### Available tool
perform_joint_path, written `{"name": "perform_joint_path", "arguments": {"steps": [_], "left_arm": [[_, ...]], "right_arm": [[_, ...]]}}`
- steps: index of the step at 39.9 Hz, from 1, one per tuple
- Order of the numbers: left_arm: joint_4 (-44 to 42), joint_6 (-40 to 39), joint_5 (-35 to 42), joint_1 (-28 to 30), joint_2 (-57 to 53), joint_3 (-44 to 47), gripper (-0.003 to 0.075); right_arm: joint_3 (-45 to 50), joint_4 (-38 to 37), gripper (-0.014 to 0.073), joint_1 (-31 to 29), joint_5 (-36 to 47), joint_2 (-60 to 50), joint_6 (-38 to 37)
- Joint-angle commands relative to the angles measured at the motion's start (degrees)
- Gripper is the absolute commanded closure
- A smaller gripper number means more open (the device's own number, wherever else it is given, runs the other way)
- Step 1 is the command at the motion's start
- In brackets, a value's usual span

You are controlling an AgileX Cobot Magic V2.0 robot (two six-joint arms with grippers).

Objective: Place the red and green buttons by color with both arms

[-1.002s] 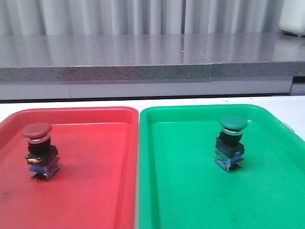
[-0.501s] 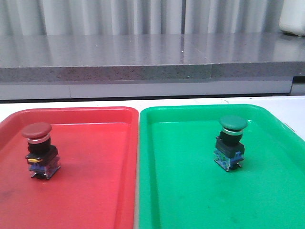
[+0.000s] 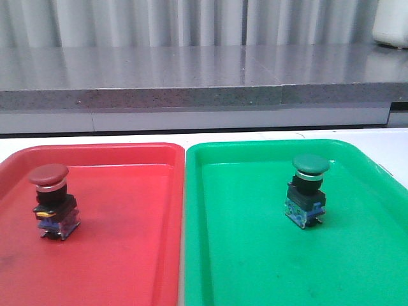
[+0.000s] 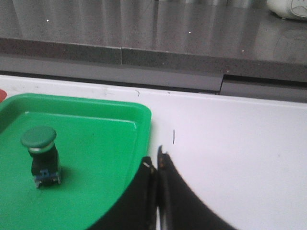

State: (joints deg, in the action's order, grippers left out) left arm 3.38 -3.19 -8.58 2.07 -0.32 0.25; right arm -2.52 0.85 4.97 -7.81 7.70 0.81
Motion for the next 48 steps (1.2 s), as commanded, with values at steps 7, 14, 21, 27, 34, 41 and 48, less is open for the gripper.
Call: {"name": "perform_joint_path", "arguments": {"steps": [7, 14, 21, 27, 34, 41, 48], "left_arm": [[0.44, -0.69, 4.87, -0.04, -0.88, 1.36, 0.074], [0.44, -0.69, 4.87, -0.04, -0.88, 1.36, 0.074], [0.44, -0.69, 4.87, -0.04, -0.88, 1.36, 0.074], [0.44, -0.69, 4.87, -0.04, -0.88, 1.36, 0.074], [0.44, -0.69, 4.87, -0.04, -0.88, 1.36, 0.074], [0.44, -0.69, 4.87, -0.04, -0.88, 1.36, 0.074], [0.44, -0.69, 4.87, -0.04, -0.88, 1.36, 0.074]], "right_arm": [[3.74, -0.85, 0.0718, -0.29, 2.02, -7.85, 0.86], [3.74, -0.85, 0.0718, -0.29, 1.33, -9.21, 0.86], [3.74, -0.85, 0.0718, -0.29, 1.07, -9.21, 0.86], [3.74, -0.85, 0.0718, -0.29, 1.07, -9.21, 0.86], [3.74, -0.85, 0.0718, -0.29, 1.07, -9.21, 0.86], [3.74, -0.85, 0.0718, -0.29, 1.07, -9.21, 0.86], [3.74, -0.85, 0.0718, -0.29, 1.07, -9.21, 0.86]]}}
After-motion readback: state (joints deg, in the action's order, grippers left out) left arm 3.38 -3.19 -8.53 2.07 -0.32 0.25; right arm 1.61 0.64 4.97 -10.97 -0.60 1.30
